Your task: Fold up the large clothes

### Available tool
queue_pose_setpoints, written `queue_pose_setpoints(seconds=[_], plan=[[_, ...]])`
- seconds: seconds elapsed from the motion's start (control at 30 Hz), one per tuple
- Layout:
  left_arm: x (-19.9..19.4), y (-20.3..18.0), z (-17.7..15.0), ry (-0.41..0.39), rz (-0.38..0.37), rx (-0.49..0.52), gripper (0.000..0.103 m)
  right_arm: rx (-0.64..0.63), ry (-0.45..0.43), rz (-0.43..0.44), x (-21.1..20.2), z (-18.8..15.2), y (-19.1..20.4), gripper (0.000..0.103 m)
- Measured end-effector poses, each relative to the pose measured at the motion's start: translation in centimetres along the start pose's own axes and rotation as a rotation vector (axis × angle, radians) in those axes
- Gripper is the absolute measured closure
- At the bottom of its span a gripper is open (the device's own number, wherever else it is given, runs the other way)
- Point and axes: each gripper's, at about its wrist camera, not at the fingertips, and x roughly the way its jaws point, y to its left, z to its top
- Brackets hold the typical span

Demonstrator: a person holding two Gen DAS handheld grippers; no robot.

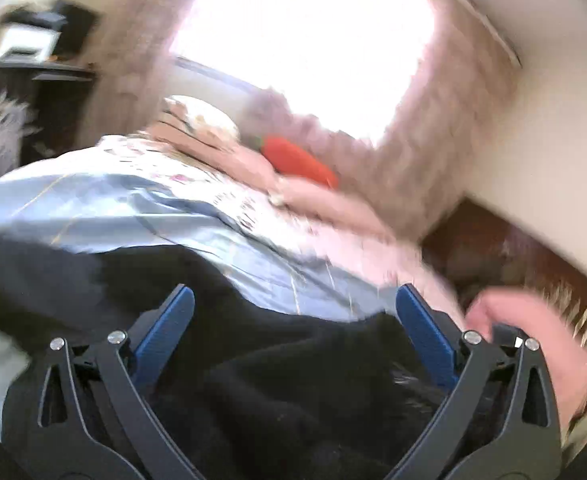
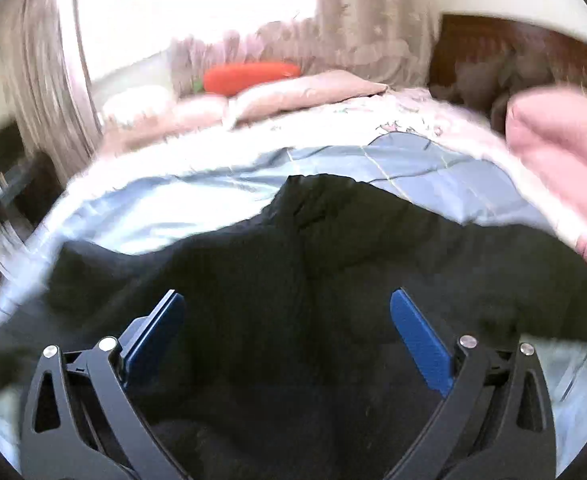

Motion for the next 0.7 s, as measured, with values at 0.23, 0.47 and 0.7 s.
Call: queue_pose_setpoints(seconds=[0.23, 0.47, 0.7], plan=[[14.2, 0.8, -5.3, 0.351, 0.079, 0.121, 0.002, 0.049, 0.157, -0.020, 8.5, 0.3, 0.8, 0.001], [21.6, 5.3, -4.4, 0.389, 0.085, -0.007, 0.002, 0.190, 0.163, 0.025, 15.0, 4.1, 0.0, 0.001], [26.1, 4.5, -4.9, 0.396, 0.167, 0.121, 0.002, 0.070, 0.152, -0.137, 19.6, 3.5, 2.2, 0.001]])
